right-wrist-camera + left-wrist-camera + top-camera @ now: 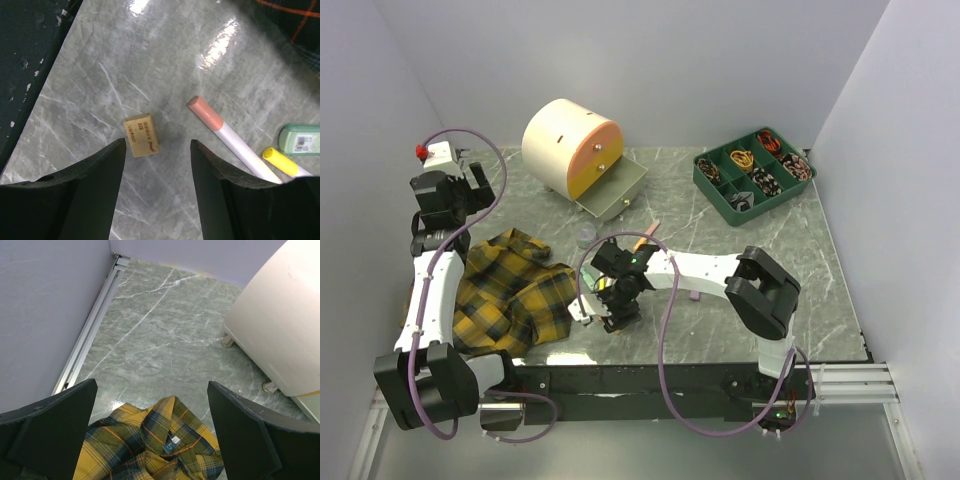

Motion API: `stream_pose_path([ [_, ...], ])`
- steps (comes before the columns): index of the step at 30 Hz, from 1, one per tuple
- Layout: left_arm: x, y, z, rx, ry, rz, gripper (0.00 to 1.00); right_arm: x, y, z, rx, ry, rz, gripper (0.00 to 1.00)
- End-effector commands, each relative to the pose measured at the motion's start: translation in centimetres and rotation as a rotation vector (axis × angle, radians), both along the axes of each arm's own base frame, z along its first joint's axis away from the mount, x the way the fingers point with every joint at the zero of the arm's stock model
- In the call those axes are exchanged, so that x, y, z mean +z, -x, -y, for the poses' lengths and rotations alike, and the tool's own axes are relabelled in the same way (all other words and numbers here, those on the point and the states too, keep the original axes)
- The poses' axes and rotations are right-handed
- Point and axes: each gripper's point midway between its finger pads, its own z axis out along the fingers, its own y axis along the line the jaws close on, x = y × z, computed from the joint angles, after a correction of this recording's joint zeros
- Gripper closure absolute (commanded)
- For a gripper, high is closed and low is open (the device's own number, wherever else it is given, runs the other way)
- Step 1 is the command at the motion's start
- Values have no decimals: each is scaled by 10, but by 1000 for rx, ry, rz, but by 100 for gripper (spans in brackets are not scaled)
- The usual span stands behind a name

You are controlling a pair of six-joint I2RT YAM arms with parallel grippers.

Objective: Sort the stationery into containers
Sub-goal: Pick up the stationery from the center of the board.

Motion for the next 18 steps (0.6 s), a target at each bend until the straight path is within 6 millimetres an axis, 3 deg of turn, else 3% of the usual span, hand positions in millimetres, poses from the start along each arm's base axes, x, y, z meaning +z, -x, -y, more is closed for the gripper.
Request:
stream_pose_path([
  [1, 9, 0, -1, 5, -5, 45, 1, -4, 8, -3, 0, -3, -17, 38],
  [18, 6, 3, 2, 2, 16, 47, 0, -17, 12, -3, -50, 6, 25, 49],
])
